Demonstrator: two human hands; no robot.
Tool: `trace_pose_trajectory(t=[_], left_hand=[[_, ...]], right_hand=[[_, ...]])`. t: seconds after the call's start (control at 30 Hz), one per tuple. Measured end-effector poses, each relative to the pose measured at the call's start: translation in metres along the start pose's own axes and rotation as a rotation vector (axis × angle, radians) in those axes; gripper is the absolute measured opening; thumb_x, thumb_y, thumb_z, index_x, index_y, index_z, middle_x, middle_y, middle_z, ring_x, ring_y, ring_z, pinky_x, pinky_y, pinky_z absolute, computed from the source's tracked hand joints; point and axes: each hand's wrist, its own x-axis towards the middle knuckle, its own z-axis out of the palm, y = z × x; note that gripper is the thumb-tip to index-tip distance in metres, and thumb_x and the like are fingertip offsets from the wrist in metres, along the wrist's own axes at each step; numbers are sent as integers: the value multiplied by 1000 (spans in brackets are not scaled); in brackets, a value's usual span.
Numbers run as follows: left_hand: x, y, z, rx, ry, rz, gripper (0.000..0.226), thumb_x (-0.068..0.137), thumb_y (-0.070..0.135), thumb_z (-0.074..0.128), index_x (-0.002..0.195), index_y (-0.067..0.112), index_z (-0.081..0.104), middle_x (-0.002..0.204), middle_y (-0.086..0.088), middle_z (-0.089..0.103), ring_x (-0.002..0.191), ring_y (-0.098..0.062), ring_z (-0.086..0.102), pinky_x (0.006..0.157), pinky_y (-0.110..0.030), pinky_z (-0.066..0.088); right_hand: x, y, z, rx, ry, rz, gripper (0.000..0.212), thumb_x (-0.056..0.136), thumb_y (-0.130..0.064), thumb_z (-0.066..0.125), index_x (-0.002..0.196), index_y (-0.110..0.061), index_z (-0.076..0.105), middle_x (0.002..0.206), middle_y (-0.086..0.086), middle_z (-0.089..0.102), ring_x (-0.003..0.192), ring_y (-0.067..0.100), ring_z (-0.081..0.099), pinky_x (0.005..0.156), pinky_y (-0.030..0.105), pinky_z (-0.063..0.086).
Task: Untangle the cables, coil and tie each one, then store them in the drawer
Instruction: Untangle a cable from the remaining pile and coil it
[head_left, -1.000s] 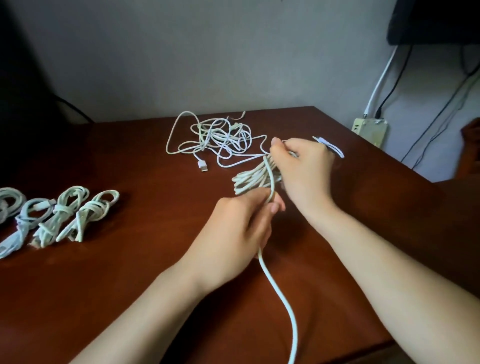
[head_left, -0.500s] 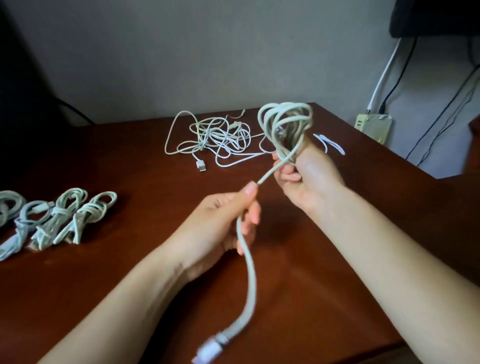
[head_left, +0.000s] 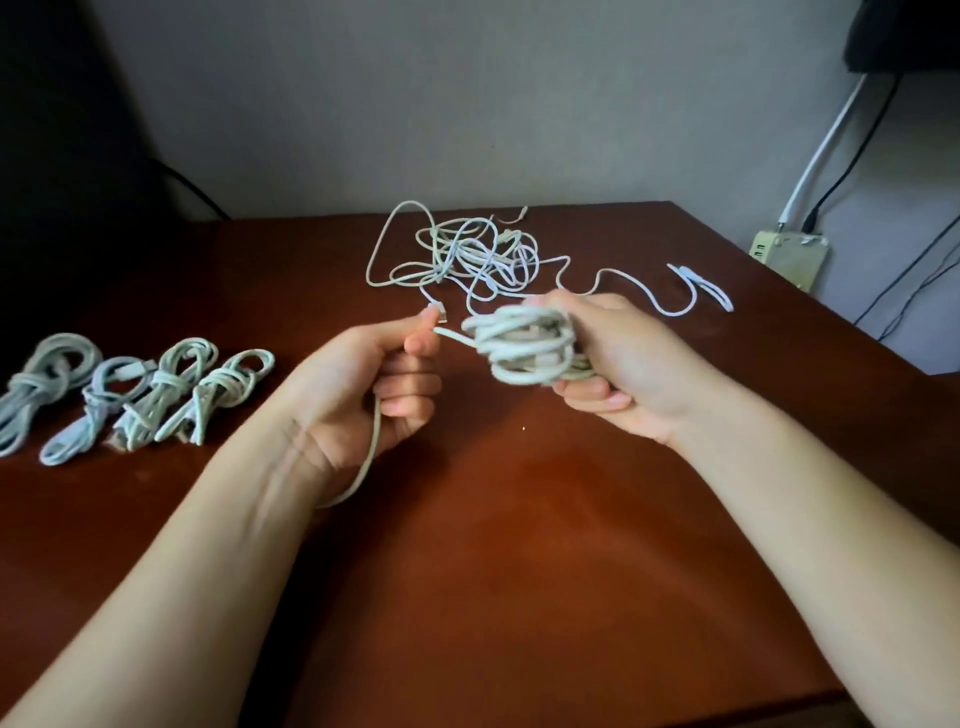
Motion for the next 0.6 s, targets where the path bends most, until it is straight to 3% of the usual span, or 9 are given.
trace_pose_trajectory(t=[0.1, 0.27, 0.33, 0.4, 0.6], left_hand=[[1, 2, -5, 39, 86, -2, 43, 86, 28, 50, 46, 18, 41, 40, 11, 20, 26, -4, 20, 33, -12, 10], [0, 2, -4, 59, 153, 21, 45, 96, 30, 47, 53, 18, 42, 43, 11, 19, 30, -4, 18, 36, -13, 10], [-2, 5, -4, 44, 150, 33, 42, 97, 30, 45, 57, 18, 42, 43, 12, 20, 30, -4, 18, 36, -13, 11], [-4, 9, -5, 28, 133, 34, 40, 98, 28, 43, 60, 17, 44, 43, 11, 21, 30, -4, 18, 35, -13, 11], [-6, 11, -6, 142, 100, 81, 36, 102, 24, 34, 70, 13, 47, 44, 11, 24, 29, -1, 16, 31, -14, 12]], right_hand=[[-2, 2, 5, -276, 44, -31, 45, 100, -21, 45, 57, -11, 50, 39, 1, 42, 28, 7, 24, 29, 11, 13], [-7, 2, 12, -641, 68, -155, 50, 97, -34, 48, 66, 5, 47, 44, 10, 44, 27, 9, 29, 31, 15, 20], [-8, 3, 15, -752, 73, -264, 49, 95, -35, 49, 57, -6, 39, 44, 0, 35, 31, 6, 31, 37, 9, 24], [-7, 5, 17, -855, 60, -387, 48, 93, -38, 50, 54, -17, 29, 47, -8, 24, 41, 6, 29, 45, 13, 26], [-3, 19, 16, -1067, 12, -527, 47, 94, -43, 45, 55, -24, 28, 49, -6, 29, 49, 8, 28, 48, 17, 25]])
